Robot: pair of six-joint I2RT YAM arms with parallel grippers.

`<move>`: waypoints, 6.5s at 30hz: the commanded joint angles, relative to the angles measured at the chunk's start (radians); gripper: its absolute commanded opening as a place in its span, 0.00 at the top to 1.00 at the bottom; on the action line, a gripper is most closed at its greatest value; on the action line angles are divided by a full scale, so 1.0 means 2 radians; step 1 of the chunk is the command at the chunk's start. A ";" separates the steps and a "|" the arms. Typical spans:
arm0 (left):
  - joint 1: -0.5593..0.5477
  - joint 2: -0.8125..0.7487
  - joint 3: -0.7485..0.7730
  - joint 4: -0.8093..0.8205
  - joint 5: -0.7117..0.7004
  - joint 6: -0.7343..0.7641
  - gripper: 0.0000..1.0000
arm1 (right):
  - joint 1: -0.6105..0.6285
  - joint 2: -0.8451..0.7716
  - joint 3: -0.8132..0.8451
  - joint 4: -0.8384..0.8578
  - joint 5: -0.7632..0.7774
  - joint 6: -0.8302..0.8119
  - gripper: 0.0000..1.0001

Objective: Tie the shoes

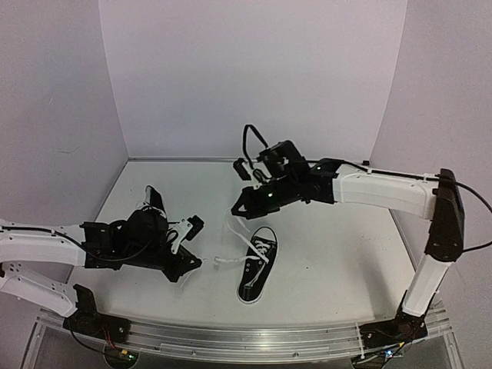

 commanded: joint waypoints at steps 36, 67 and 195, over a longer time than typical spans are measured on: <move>-0.008 0.225 0.197 0.166 -0.048 -0.211 1.00 | -0.043 -0.136 -0.221 0.040 0.033 -0.018 0.76; 0.040 0.325 0.184 0.259 -0.067 -0.521 1.00 | -0.012 -0.035 -0.202 0.089 0.006 -0.076 0.66; 0.031 0.357 0.140 0.345 0.064 -0.617 1.00 | 0.024 -0.082 -0.223 0.085 0.128 -0.103 1.00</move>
